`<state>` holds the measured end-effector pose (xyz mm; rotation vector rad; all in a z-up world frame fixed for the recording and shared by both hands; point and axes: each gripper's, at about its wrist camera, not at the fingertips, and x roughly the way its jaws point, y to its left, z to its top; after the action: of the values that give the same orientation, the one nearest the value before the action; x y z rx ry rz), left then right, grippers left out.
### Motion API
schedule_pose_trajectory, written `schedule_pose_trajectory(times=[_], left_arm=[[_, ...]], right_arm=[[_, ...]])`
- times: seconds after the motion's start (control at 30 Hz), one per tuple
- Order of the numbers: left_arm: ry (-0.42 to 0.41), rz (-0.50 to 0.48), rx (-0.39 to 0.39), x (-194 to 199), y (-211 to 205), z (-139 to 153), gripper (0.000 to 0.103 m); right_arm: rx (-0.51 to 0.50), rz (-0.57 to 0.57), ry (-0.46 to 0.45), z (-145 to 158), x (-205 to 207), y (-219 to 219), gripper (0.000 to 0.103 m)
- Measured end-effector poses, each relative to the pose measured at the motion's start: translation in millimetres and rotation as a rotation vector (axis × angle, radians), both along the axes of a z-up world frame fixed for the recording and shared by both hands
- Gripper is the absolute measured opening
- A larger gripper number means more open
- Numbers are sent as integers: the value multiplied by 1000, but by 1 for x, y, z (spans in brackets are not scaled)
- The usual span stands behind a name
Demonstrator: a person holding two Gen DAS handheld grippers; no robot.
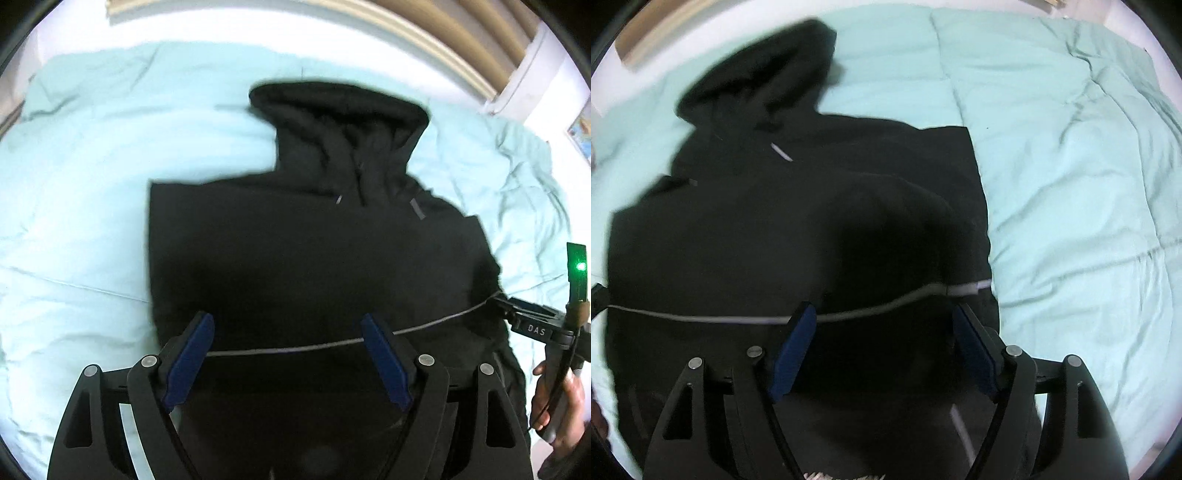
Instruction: Fold large clothes
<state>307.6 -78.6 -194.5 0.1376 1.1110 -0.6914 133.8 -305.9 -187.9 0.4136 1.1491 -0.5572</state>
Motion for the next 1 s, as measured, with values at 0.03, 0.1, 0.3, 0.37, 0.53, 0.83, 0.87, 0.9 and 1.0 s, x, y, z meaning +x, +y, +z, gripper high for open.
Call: schedule_pose_trajectory(times=[0.03,0.1,0.3,0.37,0.53,0.83,0.87,0.9,1.0], left_arm=[[-20,2,-9,-1,6,12,83],[-43,-2,-19,0,10,27,83],[-123,30,-47,51,3,66,83],[-132,41,-84,78,-3,77,83],[-112,62,-96,152,-32,74,83],[79,-39,-128,253,-116,-11,83],[85,-35,-115,259,-125,-22,83],[88,-32,-102,263,-134,-33,83],[78,-19,-69,276,-155,-58,82]], right_arm=[[23,-8,-18,8,-4,2,78],[66,-24,-54,24,-10,11,78],[24,12,-136,81,26,20,78],[17,29,-177,92,50,8,78],[-20,52,-251,101,127,-36,78],[19,59,-264,41,229,-112,78],[19,63,-255,31,239,-121,78],[20,65,-251,28,242,-127,78],[5,61,-232,15,254,-134,78]])
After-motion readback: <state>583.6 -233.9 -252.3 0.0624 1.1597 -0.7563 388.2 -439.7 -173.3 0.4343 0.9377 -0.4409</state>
